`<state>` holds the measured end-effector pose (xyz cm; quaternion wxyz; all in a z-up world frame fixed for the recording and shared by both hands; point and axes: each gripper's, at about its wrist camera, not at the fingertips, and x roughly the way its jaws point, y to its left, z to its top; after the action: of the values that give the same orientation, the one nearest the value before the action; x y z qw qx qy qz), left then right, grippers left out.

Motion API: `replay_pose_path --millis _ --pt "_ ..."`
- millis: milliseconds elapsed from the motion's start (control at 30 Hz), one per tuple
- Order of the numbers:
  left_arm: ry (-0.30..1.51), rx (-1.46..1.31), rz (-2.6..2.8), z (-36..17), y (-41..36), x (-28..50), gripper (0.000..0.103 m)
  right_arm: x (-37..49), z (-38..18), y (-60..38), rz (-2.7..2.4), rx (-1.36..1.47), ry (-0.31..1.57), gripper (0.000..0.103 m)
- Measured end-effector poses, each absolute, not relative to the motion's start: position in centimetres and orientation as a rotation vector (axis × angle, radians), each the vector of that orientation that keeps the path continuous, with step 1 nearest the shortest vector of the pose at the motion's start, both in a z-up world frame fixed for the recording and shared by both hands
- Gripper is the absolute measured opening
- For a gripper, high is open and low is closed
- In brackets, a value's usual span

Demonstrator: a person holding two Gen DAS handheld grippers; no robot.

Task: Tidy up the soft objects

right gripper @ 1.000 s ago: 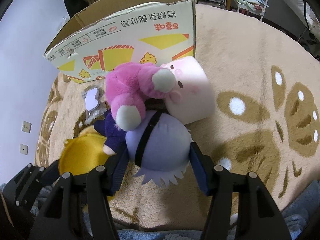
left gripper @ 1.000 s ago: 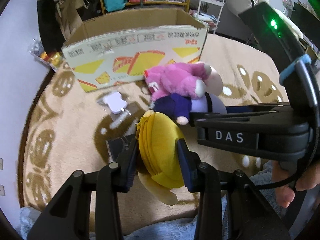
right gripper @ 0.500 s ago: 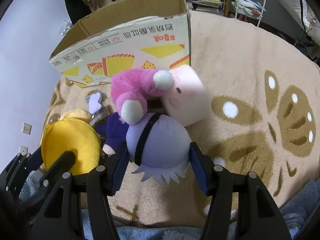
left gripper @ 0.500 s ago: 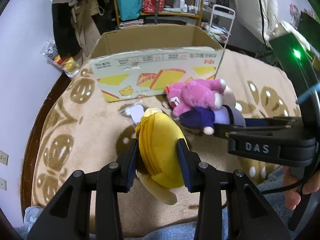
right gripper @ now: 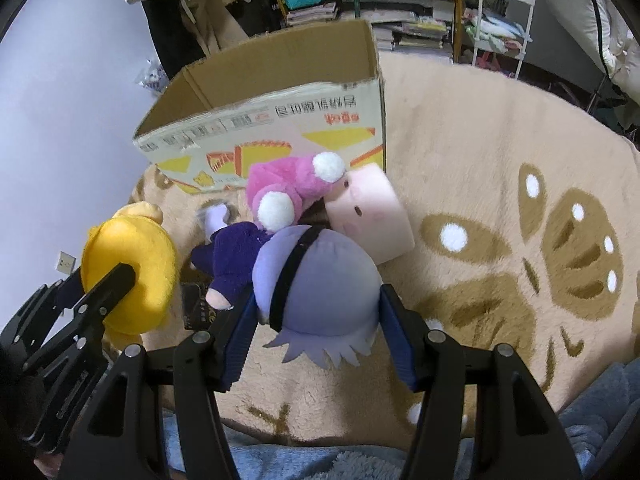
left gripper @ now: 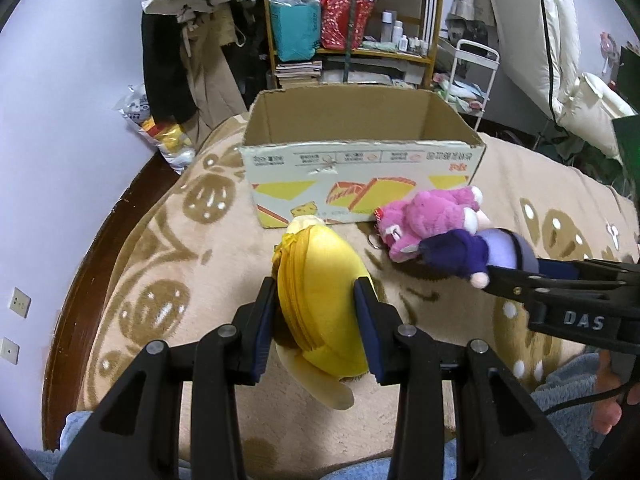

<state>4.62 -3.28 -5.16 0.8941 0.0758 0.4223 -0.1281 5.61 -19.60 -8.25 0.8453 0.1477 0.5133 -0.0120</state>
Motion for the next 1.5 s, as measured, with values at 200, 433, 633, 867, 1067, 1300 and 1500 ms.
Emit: replay_pose_path --millis 200,433,633,867,1067,1300,1500 --pt "0.82 0.169 -0.225 -4.3 -2.7 4.4 0.038 4.9 -6.9 -19.6 -0.037 0.302 1.01 0.063" --pt "0.735 0.172 -0.202 -2.5 -2.1 3.9 0.038 4.3 -4.5 -19.5 -0.071 0.276 0.858 0.063" --pt "0.673 0.158 -0.188 -0.9 -1.3 3.7 0.038 3.7 -2.4 -19.7 -0.08 0.288 0.716 0.063" --pt "0.607 0.148 -0.178 0.9 -0.6 3.5 0.038 3.2 -0.1 -19.6 -0.093 0.264 0.555 0.063" --pt "0.568 0.159 -0.184 2.3 -1.1 3.8 0.038 3.7 1.1 -18.8 -0.109 0.24 0.465 0.063" --pt "0.49 0.186 -0.171 3.8 -1.9 4.4 0.038 5.2 2.7 -18.6 -0.113 0.222 0.404 0.063" --pt "0.434 0.181 -0.176 6.0 -2.3 6.0 0.038 7.2 4.4 -18.1 -0.109 0.189 0.366 0.063"
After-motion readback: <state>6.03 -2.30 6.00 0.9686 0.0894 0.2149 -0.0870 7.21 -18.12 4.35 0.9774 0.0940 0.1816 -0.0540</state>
